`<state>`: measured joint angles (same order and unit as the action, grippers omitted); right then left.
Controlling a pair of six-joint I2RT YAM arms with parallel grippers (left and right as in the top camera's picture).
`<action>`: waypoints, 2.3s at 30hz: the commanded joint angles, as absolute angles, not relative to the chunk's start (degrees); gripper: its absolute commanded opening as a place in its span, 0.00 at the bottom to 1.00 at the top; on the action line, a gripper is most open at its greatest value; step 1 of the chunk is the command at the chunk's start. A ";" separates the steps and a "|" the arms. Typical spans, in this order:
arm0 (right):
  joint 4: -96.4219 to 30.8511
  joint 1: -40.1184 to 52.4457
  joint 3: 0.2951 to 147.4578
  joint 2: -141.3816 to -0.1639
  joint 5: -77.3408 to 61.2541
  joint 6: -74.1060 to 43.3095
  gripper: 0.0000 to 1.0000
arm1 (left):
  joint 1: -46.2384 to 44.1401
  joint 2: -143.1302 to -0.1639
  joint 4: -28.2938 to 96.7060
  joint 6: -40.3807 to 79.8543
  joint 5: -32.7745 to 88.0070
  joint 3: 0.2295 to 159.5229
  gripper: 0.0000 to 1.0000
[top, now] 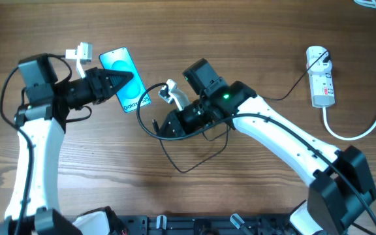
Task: Plug charger to phone and switch on socket
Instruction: 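Grasp the USB-C plug with the right gripper, then insert the USB-C plug into the phone's bottom port with the right gripper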
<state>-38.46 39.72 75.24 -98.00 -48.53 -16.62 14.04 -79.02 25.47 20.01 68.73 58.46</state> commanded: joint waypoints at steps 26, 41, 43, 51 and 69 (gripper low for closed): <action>-40.62 47.72 76.03 -87.20 -21.82 -16.71 0.04 | 2.13 -77.67 24.18 19.68 65.06 58.78 0.04; -40.53 47.66 76.03 -87.22 -19.03 -19.59 0.04 | 2.13 -77.67 23.97 19.70 65.06 58.78 0.04; -40.49 47.66 76.03 -87.22 -19.03 -19.59 0.04 | 2.13 -77.67 23.97 19.70 65.06 58.78 0.04; -38.35 47.66 76.03 -87.22 -19.07 -21.34 0.04 | 2.13 -77.67 24.01 18.15 65.04 58.78 0.04; -35.31 47.66 76.03 -87.20 -18.28 -22.90 0.04 | 2.11 -77.69 24.23 15.14 65.01 58.78 0.04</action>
<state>-38.24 47.92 75.24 -87.48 -20.67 -22.72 2.42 -78.19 23.53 16.58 63.22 58.46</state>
